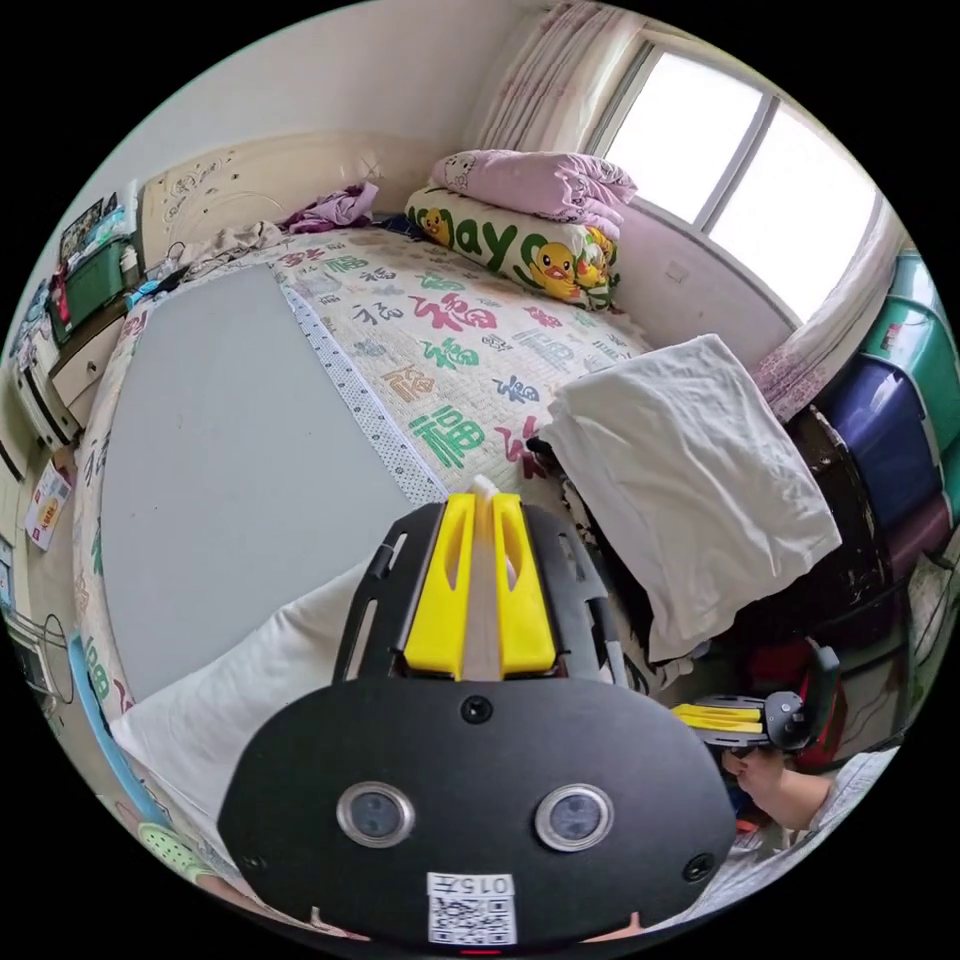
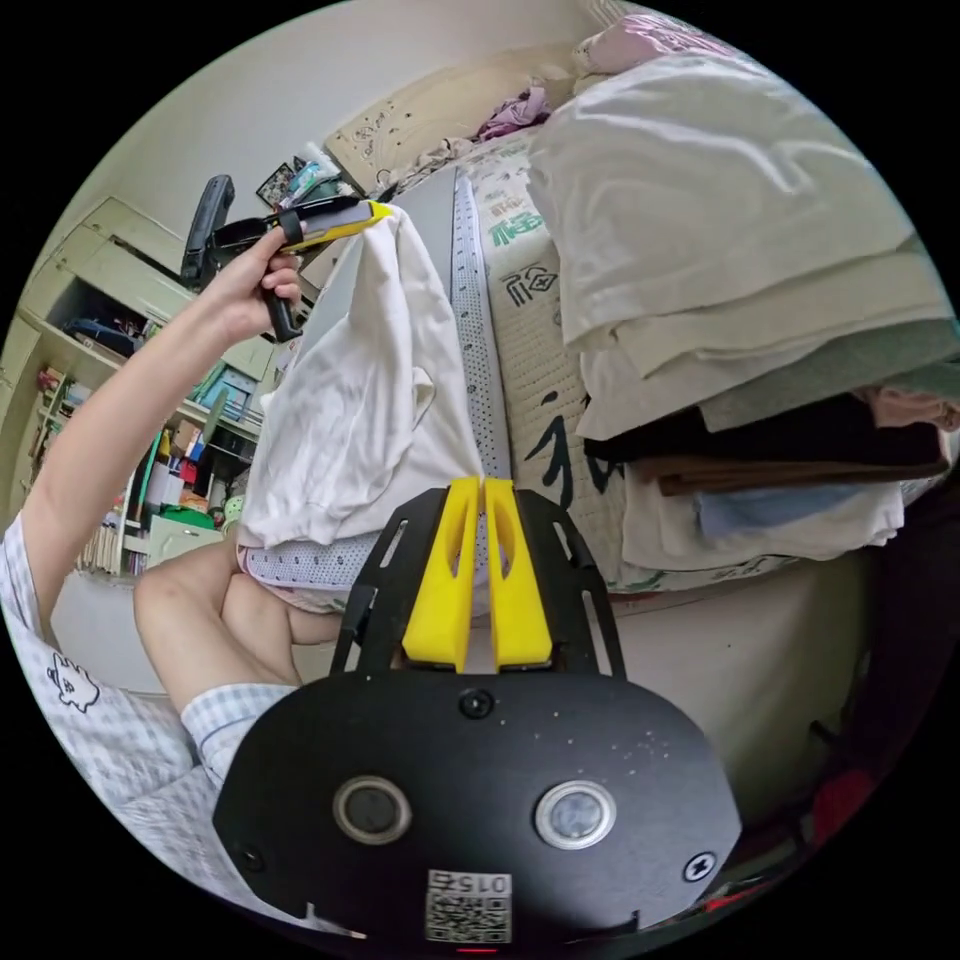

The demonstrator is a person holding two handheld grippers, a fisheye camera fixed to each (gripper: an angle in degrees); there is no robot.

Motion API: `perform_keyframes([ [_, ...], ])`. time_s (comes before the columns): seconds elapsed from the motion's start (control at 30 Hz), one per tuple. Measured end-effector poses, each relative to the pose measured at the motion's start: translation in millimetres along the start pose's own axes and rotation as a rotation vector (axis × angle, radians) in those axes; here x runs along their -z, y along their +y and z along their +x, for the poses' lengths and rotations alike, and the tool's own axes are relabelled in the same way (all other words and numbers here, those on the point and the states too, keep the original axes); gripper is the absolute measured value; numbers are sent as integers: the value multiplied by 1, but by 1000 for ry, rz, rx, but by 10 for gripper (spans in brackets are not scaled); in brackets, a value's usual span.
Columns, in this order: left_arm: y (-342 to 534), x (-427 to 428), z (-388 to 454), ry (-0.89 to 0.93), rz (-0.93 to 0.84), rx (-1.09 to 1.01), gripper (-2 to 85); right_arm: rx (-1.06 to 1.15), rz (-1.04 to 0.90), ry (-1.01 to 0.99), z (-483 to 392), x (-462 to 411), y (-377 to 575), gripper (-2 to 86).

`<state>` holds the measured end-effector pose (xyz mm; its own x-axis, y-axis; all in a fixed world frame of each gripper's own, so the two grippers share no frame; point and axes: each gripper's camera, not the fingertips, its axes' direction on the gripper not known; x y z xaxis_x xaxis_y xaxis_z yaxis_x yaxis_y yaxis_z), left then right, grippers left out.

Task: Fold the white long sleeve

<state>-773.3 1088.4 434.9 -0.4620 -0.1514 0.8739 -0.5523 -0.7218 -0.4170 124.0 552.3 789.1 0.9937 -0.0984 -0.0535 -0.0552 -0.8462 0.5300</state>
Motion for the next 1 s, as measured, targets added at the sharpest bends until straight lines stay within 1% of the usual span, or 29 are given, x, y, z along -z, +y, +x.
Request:
perform_keyframes([
  [0.1,7,1,-2,20,33,-28,15,21,51,57,-12,31,8,-1],
  [0.27,19,15,-34,202,138,46,16,13,197,177,-23,107,20,-2],
  [0.33,27,24,-50,240,147,41,16,66,238,174,-40,135,25,-2],
  [0.4,41,35,-72,265,159,37,18,145,230,120,-66,152,28,-2],
  [0.43,54,43,-92,278,175,52,20,219,218,54,-90,156,29,-1],
  [0.53,96,56,-157,264,219,139,24,416,136,-142,-166,130,30,-1],
  [0.57,116,56,-187,239,234,199,26,486,95,-216,-199,105,31,-1],
  [0.6,126,55,-203,228,241,234,28,512,71,-248,-215,91,31,0],
  [0.67,168,42,-263,171,213,404,36,601,-22,-324,-273,25,30,0],
  [0.7,179,37,-277,153,199,458,39,615,-44,-317,-285,7,29,0],
  [0.77,226,23,-319,114,187,641,56,616,-192,-299,-321,-65,25,1],
  [0.8,237,21,-325,114,210,668,60,615,-218,-296,-326,-78,26,1],
  [0.87,276,9,-346,192,311,765,89,625,-287,-247,-341,-110,32,1],
  [0.93,291,-6,-357,252,315,793,105,626,-297,-220,-345,-118,36,1],
  [1.0,290,-20,-366,282,255,789,114,610,-306,-228,-344,-121,36,0],
])
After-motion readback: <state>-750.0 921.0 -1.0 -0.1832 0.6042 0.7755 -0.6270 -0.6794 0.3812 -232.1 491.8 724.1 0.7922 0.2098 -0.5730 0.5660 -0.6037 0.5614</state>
